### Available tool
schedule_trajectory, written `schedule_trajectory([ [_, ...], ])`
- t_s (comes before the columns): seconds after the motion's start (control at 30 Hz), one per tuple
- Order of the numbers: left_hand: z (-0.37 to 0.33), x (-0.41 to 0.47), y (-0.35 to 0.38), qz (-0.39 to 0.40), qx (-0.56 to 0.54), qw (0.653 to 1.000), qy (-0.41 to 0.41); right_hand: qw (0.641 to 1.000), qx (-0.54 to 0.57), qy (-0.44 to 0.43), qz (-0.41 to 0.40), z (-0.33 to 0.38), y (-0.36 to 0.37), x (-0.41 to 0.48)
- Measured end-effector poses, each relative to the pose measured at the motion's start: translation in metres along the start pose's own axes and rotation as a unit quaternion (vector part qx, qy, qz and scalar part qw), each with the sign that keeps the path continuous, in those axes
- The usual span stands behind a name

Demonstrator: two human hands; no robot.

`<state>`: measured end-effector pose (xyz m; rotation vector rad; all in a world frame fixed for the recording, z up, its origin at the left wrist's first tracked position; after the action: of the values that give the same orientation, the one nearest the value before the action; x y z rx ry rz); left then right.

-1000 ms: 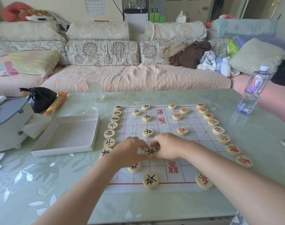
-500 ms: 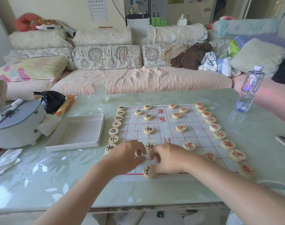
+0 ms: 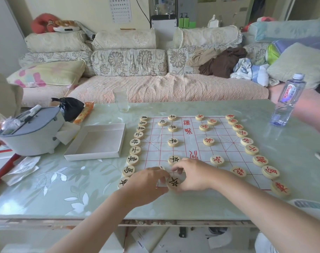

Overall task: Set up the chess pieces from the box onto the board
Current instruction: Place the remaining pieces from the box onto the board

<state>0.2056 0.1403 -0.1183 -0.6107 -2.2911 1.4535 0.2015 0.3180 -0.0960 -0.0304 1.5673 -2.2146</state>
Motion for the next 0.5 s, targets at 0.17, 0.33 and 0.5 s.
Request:
schedule_trajectory([
  [0.17, 0.0025, -0.0001, 0.0038, 0.005, -0.030, 1.000, -0.002, 1.000, 0.012, 0.011, 0.002, -0.0025, 0.0022, 0.0004],
  [0.33, 0.0046, -0.0003, 0.0062, 0.003, -0.042, 0.999, -0.007, 1.000, 0.009, -0.022, 0.009, -0.0027, -0.0022, 0.0000],
  [0.5, 0.0006, 0.0013, 0.0071, 0.003, -0.046, 0.999, -0.002, 1.000, 0.002, -0.011, 0.003, -0.0057, 0.0033, 0.0004],
])
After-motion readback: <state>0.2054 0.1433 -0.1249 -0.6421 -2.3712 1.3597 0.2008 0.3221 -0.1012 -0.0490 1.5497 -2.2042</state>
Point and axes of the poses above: each hand's wrist, its own x-axis towards the middle knuckle, its own y-axis out of the palm, z = x × y, the point moved 3 cm from there along x, towards the middle knuckle, and after that the axes turned 4 degrees about -x, right-handed, at the moved point
